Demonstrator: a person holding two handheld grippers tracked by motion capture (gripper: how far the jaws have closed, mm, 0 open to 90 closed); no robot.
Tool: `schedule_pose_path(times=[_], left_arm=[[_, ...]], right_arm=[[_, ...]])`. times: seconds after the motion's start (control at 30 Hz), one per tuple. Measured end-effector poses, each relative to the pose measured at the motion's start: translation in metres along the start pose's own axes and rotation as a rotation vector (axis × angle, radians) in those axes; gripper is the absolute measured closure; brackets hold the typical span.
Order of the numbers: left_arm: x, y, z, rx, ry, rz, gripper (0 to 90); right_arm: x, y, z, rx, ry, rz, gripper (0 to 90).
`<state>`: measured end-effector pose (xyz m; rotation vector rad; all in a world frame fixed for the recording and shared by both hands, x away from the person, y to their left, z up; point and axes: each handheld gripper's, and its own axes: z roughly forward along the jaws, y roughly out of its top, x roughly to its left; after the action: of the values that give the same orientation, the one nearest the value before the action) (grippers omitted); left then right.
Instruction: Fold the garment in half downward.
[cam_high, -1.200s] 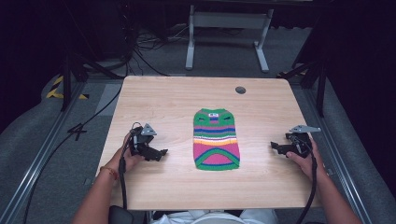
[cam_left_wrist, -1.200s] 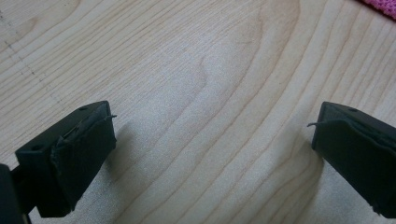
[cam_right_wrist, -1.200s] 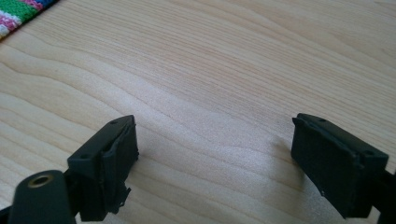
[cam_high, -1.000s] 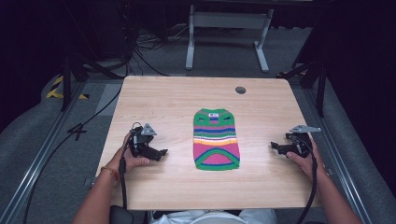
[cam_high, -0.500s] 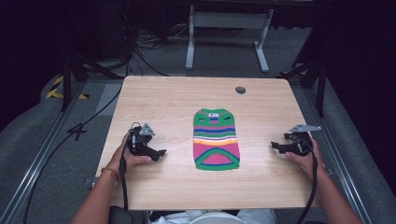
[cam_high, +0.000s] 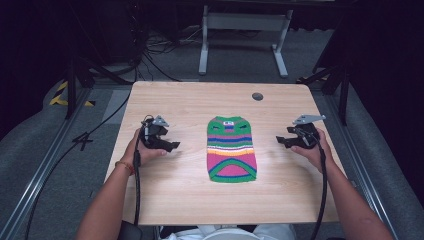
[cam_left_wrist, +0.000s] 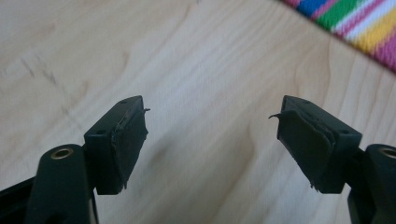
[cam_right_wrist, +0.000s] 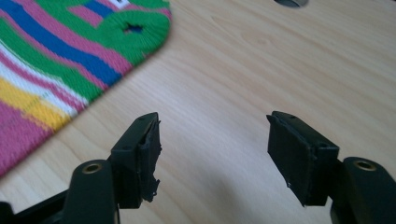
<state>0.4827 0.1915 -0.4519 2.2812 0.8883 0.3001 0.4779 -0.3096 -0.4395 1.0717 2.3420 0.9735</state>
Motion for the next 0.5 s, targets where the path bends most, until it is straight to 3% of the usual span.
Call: schedule_pose_path(times=[0.17,0.27,0.5], left_arm=[[-0.004,0.029,0.014,-0.030,-0.022,0.033,27.1],[-0.007,0.046,0.025,-0.023,-0.039,0.053,30.4],[-0.005,0.075,0.056,-0.013,-0.063,0.020,33.8]], right_arm=[[0.004,0.028,0.021,-0.009,0.029,-0.010,36.4],[0.003,0.034,0.028,-0.012,0.039,0.001,37.4],[0.007,0.055,0.058,0.007,0.049,0.004,47.7]])
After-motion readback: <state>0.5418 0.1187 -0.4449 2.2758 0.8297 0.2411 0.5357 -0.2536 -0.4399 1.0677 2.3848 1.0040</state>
